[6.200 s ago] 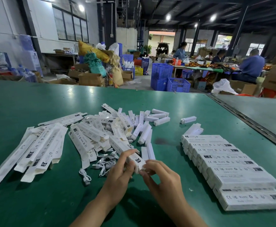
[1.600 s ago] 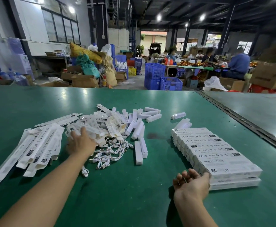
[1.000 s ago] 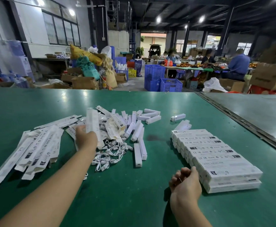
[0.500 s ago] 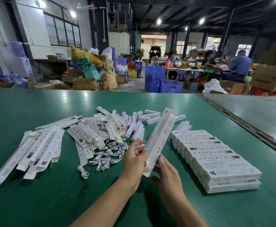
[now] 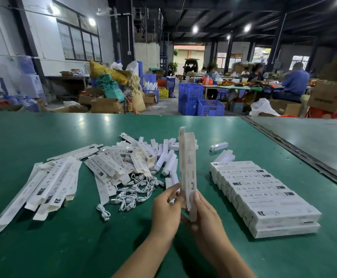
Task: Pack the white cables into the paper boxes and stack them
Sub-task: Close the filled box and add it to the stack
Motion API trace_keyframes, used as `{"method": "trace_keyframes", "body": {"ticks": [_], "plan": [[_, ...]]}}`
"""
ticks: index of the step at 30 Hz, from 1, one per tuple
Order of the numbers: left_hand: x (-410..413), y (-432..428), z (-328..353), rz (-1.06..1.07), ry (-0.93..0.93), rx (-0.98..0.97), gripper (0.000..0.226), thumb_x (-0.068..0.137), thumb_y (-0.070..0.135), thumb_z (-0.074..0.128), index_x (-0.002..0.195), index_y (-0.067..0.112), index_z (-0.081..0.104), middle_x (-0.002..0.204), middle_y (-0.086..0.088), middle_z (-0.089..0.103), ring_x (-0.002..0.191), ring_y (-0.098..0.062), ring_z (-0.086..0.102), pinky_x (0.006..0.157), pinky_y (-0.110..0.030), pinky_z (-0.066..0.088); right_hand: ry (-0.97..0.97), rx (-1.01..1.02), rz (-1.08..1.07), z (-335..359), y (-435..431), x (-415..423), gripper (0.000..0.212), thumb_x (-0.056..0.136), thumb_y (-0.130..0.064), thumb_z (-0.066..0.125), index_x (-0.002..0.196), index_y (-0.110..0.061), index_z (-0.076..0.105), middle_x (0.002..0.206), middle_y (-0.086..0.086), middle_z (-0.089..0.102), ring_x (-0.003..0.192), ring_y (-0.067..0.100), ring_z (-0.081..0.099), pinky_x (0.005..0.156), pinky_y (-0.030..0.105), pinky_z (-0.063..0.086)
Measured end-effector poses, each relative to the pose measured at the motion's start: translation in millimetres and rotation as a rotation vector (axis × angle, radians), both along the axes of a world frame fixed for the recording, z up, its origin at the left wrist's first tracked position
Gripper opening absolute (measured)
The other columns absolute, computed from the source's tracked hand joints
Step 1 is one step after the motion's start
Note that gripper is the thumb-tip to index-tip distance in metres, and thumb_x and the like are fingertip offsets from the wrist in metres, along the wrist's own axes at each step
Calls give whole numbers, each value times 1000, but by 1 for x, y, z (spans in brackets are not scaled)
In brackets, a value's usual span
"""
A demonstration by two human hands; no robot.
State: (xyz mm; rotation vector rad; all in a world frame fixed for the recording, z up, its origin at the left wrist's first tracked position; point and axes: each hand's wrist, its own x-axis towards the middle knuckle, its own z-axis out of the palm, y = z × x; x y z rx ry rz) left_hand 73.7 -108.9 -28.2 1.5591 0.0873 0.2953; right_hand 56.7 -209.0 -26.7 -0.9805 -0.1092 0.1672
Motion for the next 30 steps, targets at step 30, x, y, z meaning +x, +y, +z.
{"method": "trace_keyframes", "body": {"ticks": [30], "plan": [[7, 46, 1, -234, -49, -882, 32, 97, 31, 45, 116, 7, 55, 92, -10, 73, 86, -21, 74, 68, -34, 61, 55, -392, -114, -2, 5, -8, 10, 82, 2, 71, 92, -1, 70, 85, 14, 75, 71, 31, 71, 63, 35, 58]]}}
